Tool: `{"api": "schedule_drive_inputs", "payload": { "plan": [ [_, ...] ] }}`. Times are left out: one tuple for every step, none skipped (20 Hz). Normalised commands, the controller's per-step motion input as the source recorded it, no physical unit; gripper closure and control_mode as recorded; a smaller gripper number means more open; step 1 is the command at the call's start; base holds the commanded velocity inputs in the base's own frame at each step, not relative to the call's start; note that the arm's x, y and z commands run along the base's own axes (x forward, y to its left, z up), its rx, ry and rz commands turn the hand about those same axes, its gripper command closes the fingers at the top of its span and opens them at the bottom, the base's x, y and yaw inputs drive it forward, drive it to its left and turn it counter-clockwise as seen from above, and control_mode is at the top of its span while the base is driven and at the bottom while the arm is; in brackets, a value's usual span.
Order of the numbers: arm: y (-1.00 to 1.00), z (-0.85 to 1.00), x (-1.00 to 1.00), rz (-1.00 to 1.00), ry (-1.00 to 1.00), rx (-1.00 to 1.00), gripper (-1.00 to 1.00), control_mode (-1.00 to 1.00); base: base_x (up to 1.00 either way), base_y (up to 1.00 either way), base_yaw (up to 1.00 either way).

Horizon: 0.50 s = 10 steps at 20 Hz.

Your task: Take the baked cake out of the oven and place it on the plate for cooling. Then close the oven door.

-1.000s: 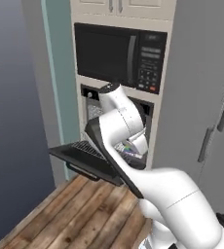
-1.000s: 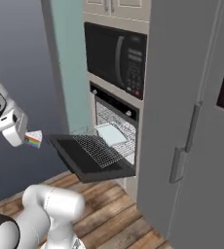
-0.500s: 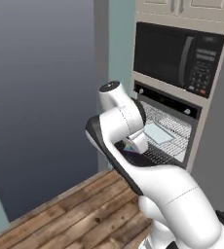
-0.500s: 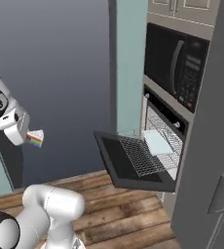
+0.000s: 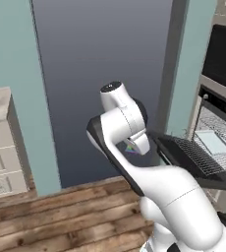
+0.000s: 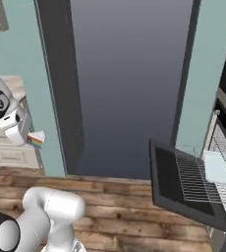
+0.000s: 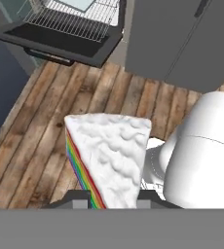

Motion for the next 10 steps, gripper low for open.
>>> {"api": "schedule_drive_inputs", "payload": {
  "plan": [
    [0.0, 0.0, 0.0, 0.0, 0.0, 0.0, 1.0, 1.0, -0.44, 0.0, 0.66],
    [0.0, 0.0, 0.0, 0.0, 0.0, 0.0, 1.0, 1.0, -0.46, 0.0, 0.66],
    [0.0, 0.0, 0.0, 0.0, 0.0, 0.0, 1.0, 1.0, -0.54, 0.0, 0.67],
    [0.0, 0.0, 0.0, 0.0, 0.0, 0.0, 1.0, 1.0, -0.51, 0.0, 0.67],
    [0.0, 0.0, 0.0, 0.0, 0.0, 0.0, 1.0, 1.0, -0.51, 0.0, 0.67],
    [0.0, 0.0, 0.0, 0.0, 0.0, 0.0, 1.0, 1.0, -0.5, 0.0, 0.67],
    [0.0, 0.0, 0.0, 0.0, 0.0, 0.0, 1.0, 1.0, -0.49, 0.0, 0.67],
    [0.0, 0.0, 0.0, 0.0, 0.0, 0.0, 1.0, 1.0, -0.51, 0.0, 0.67],
    [0.0, 0.0, 0.0, 0.0, 0.0, 0.0, 1.0, 1.0, -0.51, 0.0, 0.67],
    [0.0, 0.0, 0.0, 0.0, 0.0, 0.0, 1.0, 1.0, -0.52, 0.0, 0.67]
  ]
}}
